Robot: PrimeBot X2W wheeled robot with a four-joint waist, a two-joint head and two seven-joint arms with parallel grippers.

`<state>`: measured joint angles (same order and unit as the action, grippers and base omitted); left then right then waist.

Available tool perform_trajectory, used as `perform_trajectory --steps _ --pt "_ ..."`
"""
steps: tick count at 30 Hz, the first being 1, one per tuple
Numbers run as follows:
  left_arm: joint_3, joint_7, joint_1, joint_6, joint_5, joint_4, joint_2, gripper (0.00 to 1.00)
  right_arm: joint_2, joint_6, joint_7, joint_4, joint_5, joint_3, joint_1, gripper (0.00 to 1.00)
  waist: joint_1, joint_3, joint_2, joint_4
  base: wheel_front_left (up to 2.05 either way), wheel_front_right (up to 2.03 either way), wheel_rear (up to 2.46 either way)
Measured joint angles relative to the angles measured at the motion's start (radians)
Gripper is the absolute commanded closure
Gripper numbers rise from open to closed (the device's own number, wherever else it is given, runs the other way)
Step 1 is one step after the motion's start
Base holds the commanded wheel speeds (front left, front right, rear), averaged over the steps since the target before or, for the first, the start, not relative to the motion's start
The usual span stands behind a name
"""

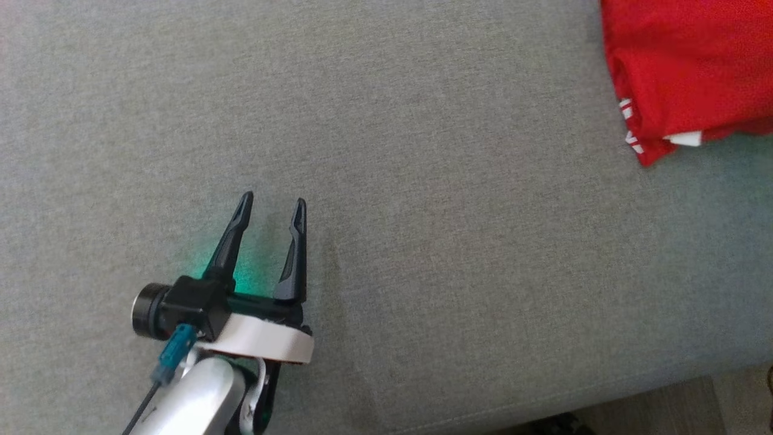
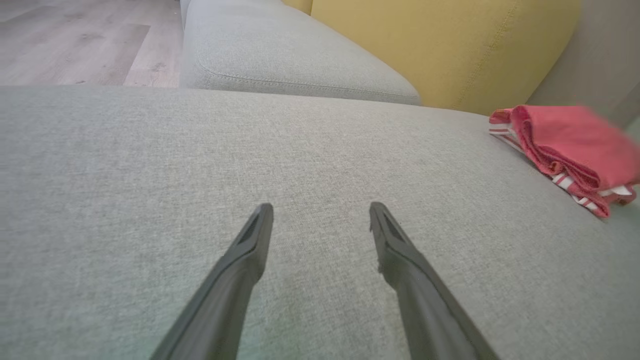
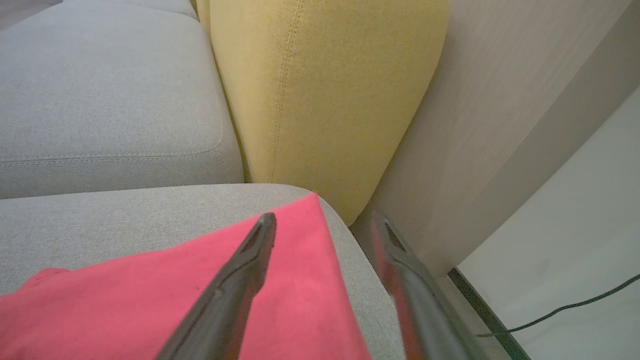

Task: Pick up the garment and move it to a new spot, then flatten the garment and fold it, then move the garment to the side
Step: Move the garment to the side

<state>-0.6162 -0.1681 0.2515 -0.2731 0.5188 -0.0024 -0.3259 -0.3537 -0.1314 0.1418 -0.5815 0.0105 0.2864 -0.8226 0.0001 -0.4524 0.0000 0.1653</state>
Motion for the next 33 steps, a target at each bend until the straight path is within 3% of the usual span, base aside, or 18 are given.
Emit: perform_trajectory --steps 10,19,28,33 --pt "0.003 -0.004 0.000 -0.006 0.001 0.001 -0.001 0.00 0.068 0.000 -0.086 -0.019 0.026 -0.038 -0.011 0.00 0.0000 0.034 0.0000 0.000 0.00 0.00 0.00" --pt "0.051 -0.046 -0.019 -0.017 0.048 0.028 0.001 0.00 0.131 0.000 -0.154 0.044 0.026 -0.138 0.019 0.00 -0.0002 0.150 0.0000 -0.026 0.00 0.00 0.00" --pt "0.133 -0.075 -0.140 -0.026 0.090 0.082 0.016 0.00 0.263 0.000 -0.189 0.145 0.026 -0.177 0.304 0.00 -0.0004 0.308 0.0001 -0.083 0.00 0.00 0.00" --pt "0.140 -0.080 -0.204 -0.026 0.091 0.109 0.022 0.00 0.291 0.000 -0.225 0.201 -0.009 -0.183 0.474 0.00 -0.0004 0.380 0.0001 -0.124 0.00 0.00 0.00"
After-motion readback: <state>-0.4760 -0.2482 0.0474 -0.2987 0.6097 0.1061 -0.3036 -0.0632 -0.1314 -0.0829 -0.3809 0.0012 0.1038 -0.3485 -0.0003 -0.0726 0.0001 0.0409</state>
